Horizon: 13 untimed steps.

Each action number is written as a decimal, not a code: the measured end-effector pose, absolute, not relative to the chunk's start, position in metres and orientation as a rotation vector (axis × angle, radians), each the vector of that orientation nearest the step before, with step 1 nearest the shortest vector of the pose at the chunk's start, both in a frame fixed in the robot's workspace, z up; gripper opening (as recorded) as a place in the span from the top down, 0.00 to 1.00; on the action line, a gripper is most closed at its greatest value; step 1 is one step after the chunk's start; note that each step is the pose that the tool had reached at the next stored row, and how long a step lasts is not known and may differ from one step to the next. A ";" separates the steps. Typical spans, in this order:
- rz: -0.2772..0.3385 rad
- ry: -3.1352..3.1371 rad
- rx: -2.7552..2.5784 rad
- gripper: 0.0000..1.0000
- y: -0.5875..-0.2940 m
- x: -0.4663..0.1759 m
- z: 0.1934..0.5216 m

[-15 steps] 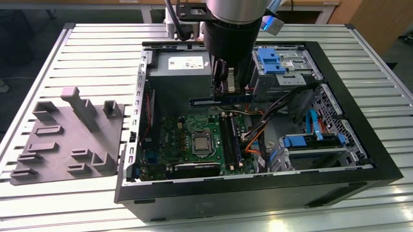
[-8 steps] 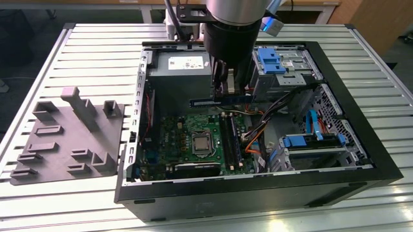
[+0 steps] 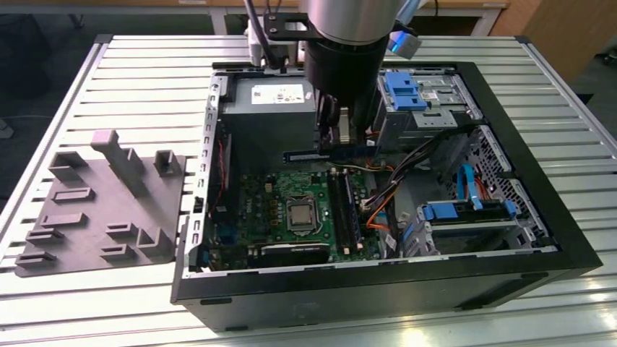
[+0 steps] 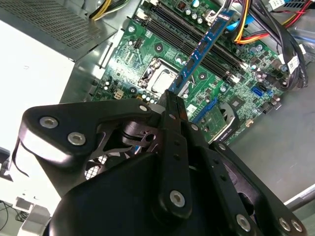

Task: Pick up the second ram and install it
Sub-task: 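Pick up the second ram and move it above second insertion slot, then insert the second ram into the second slot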

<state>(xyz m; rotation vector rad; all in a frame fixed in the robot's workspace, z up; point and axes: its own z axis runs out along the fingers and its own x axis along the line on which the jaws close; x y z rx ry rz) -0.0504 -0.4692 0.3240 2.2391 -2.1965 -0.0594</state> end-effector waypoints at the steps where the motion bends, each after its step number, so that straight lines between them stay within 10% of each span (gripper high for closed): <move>1: -0.059 -2.196 2.239 0.88 -0.469 -0.050 0.323; 13: -0.059 -2.197 2.239 0.88 -0.469 -0.050 0.321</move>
